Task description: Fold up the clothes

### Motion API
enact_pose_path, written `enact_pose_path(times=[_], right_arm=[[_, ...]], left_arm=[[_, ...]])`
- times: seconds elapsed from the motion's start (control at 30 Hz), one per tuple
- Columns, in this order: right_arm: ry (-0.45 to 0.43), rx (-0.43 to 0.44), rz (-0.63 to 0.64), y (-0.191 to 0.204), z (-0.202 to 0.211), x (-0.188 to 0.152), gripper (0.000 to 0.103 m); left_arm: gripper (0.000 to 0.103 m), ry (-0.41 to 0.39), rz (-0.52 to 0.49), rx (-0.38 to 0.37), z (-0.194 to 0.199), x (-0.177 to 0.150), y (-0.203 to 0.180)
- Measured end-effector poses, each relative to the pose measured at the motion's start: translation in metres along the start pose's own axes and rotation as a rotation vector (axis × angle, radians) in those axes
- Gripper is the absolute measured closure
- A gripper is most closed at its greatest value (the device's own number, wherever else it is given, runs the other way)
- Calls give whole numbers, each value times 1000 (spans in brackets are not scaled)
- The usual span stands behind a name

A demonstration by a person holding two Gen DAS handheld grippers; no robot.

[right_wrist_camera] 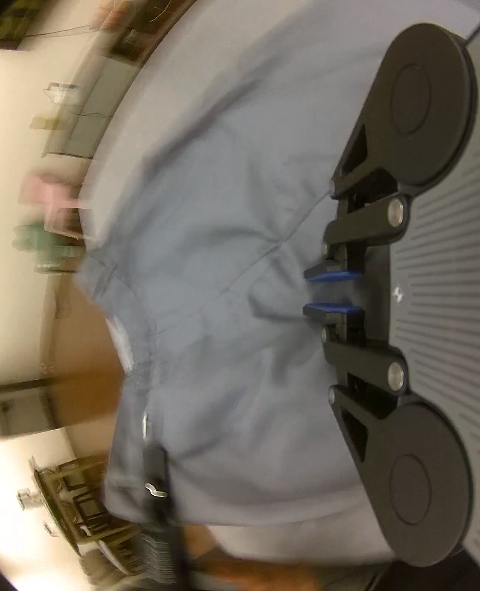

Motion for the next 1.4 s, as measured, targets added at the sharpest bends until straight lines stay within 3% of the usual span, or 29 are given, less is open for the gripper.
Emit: enact_pose_path(times=[0.07,0.17,0.27,0.4,0.57,0.67,0.77,0.87,0.93,1.0,1.07,1.13,1.2,1.27,1.3,1.33,1.4], right_arm=[[24,-21,-15,-4,6,5,89],[-60,-12,-103,-12,45,3,86],[42,96,-164,-4,48,-35,86],[-15,94,-346,-36,58,-60,83],[-115,69,-610,-90,72,-88,65],[-130,81,-794,-130,72,-110,62],[-120,90,-900,-152,68,-136,57],[-109,99,-1006,-173,64,-161,54],[-102,104,-1077,-187,62,-178,46],[-95,110,-1148,-202,59,-195,47],[-87,116,-1219,-216,56,-212,41],[-79,121,-1289,-231,54,-229,27],[-64,117,-1310,-240,49,-236,27],[-35,88,-1212,-238,38,-218,45],[-25,57,-1155,-237,36,-209,77],[-19,15,-1091,-235,38,-198,88],[-7,-67,-964,-232,40,-177,91]], left_arm=[[95,4,-60,9,-1,6,-14],[95,4,-177,13,2,15,-43],[95,8,-273,8,1,19,-69],[96,22,-429,-19,-9,15,-114],[96,99,-880,-152,-22,-17,-219],[97,245,-1212,-327,-35,-78,-277],[97,417,-1410,-441,-49,-143,-305],[97,542,-1487,-471,-65,-192,-314],[93,585,-1509,-458,-74,-213,-315],[83,570,-1530,-424,-79,-226,-314],[80,554,-1501,-405,-82,-227,-313],[76,546,-1467,-393,-85,-225,-311],[74,542,-1445,-382,-88,-223,-311],[72,537,-1433,-370,-91,-223,-312],[73,533,-1426,-364,-91,-221,-311],[73,525,-1421,-353,-92,-219,-310],[74,508,-1412,-317,-95,-217,-309]])
Point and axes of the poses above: each gripper's, at about its wrist camera, not at the fingertips, and z roughly against the way its jaws point, y to its left, x to its top, the point moved 1 cm from there along -z, roughly the way its jaws point, and after that the axes turned 11 degrees about -x, right-handed, at the moved point
